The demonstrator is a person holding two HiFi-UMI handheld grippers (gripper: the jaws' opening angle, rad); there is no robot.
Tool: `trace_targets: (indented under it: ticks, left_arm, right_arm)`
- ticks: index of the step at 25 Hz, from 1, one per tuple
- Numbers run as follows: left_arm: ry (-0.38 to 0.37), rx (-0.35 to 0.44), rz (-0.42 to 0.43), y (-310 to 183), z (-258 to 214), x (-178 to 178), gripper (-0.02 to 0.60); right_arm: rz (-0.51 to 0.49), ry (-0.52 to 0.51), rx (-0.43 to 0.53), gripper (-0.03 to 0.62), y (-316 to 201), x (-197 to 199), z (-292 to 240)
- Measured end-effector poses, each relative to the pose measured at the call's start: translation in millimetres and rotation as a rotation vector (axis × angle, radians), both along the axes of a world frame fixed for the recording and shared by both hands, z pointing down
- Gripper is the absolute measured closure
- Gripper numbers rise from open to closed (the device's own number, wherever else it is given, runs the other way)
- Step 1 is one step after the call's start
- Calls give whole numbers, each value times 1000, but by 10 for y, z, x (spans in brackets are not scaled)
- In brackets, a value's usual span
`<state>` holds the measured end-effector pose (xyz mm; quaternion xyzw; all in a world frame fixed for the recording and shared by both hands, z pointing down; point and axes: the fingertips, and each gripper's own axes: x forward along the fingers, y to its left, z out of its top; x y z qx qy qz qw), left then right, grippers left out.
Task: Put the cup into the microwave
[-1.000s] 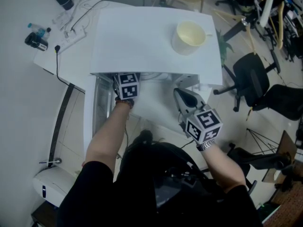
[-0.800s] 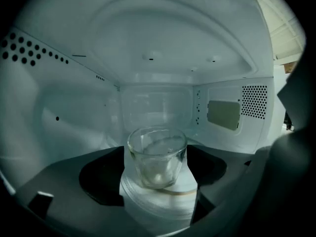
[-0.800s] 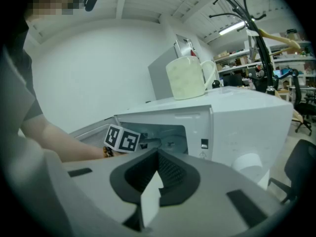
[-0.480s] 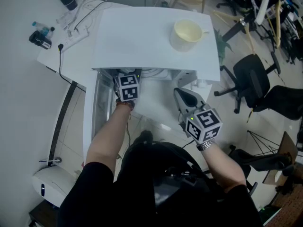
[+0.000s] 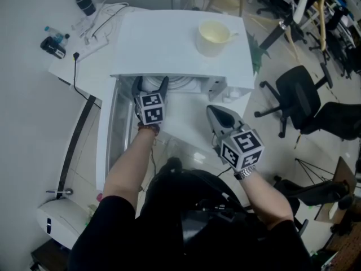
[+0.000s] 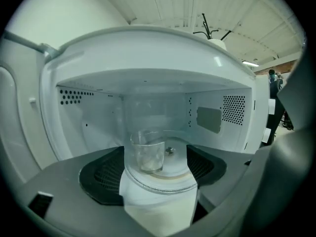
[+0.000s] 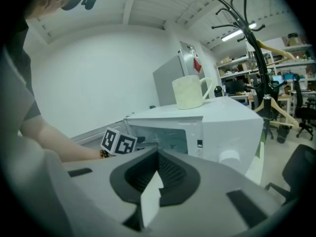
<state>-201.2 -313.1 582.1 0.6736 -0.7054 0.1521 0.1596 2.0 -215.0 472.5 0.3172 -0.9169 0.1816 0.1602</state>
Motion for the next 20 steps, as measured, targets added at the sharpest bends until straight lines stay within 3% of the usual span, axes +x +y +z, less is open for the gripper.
trace_targets:
  ticks: [14,20]
  left_arm:
    - [-42,27,-21,585,-335,222,192]
    - [-72,68,-14,802,-558,415,235]
  right_arm:
    - [-27,-27,50,582,408,255,-225]
    - [-34,-44,80,582,530,404,-346]
